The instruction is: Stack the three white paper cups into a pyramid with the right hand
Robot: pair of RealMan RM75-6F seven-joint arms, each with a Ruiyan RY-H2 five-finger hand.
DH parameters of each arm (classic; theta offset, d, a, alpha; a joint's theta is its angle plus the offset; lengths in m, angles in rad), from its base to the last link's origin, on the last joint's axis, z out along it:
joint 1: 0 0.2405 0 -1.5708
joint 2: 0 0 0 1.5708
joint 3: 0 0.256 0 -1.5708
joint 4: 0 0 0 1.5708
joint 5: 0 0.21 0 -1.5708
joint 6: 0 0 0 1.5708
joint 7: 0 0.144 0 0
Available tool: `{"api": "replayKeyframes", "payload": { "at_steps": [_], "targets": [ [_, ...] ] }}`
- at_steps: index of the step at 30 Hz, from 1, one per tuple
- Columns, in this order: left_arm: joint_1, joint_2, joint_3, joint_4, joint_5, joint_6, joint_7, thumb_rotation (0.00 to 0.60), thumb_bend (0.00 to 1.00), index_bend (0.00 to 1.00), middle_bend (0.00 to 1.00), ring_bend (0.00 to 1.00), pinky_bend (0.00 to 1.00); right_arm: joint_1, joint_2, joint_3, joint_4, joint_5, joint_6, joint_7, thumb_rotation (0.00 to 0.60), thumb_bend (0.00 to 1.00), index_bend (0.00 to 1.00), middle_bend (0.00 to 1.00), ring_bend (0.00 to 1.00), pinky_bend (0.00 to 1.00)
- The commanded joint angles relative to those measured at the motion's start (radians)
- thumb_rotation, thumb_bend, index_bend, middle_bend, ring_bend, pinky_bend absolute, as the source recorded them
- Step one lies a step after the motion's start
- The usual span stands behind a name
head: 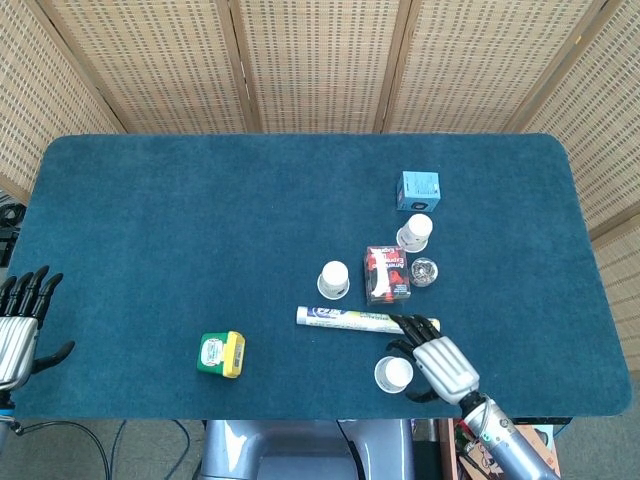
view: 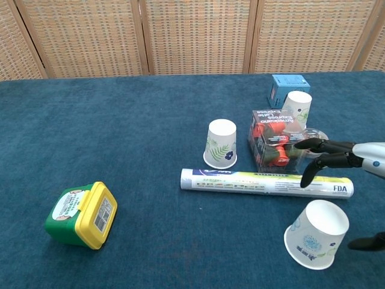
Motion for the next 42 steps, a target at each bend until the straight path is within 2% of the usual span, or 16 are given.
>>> {"api": "replayKeyframes", "payload": {
  "at_steps": [1, 7, 15, 31, 37, 39, 42],
  "targets": [
    [0.0, 0.0, 0.001, -0.001, 0.002, 0.0, 0.0, 0.6, 0.22, 0.0, 0.0, 0.0, 0.0, 0.001, -0.006, -0.001, 0.01, 0.007, 0.0, 0.005, 0.6, 0.16, 0.34, 0.0, 0.0, 0.0],
    [-0.001, 0.001, 0.0, -0.002, 0.0, -0.001, -0.001, 0.6, 0.22, 0.0, 0.0, 0.0, 0.0, 0.005, -0.017, -0.001, 0.028, 0.024, -0.005, 0.014, 0.6, 0.16, 0.35, 0.0, 0.0, 0.0],
    [-0.001, 0.0, -0.001, 0.0, -0.002, -0.002, -0.003, 0.6, 0.22, 0.0, 0.0, 0.0, 0.0, 0.006, -0.043, -0.008, 0.051, 0.021, 0.006, 0.014, 0.6, 0.16, 0.43, 0.03, 0.0, 0.0],
    [-0.001, 0.0, -0.002, 0.002, -0.004, 0.0, -0.006, 0.6, 0.22, 0.0, 0.0, 0.0, 0.0, 0.012, -0.06, -0.005, 0.045, 0.026, 0.021, -0.008, 0.6, 0.16, 0.51, 0.07, 0.0, 0.0],
    [0.001, 0.001, -0.003, 0.003, -0.007, 0.001, -0.009, 0.6, 0.22, 0.0, 0.0, 0.0, 0.0, 0.037, -0.03, 0.037, -0.009, 0.048, 0.02, -0.051, 0.6, 0.16, 0.51, 0.07, 0.0, 0.0],
    [0.001, 0.002, -0.003, 0.002, -0.006, 0.003, -0.011, 0.6, 0.22, 0.0, 0.0, 0.0, 0.0, 0.055, -0.012, 0.08, -0.047, 0.065, 0.03, -0.077, 0.6, 0.16, 0.51, 0.06, 0.0, 0.0],
    [0.001, 0.003, -0.003, 0.002, -0.005, 0.003, -0.01, 0.6, 0.22, 0.0, 0.0, 0.0, 0.0, 0.073, 0.009, 0.114, -0.09, 0.104, 0.025, -0.117, 0.6, 0.16, 0.51, 0.06, 0.0, 0.0]
  ]
}}
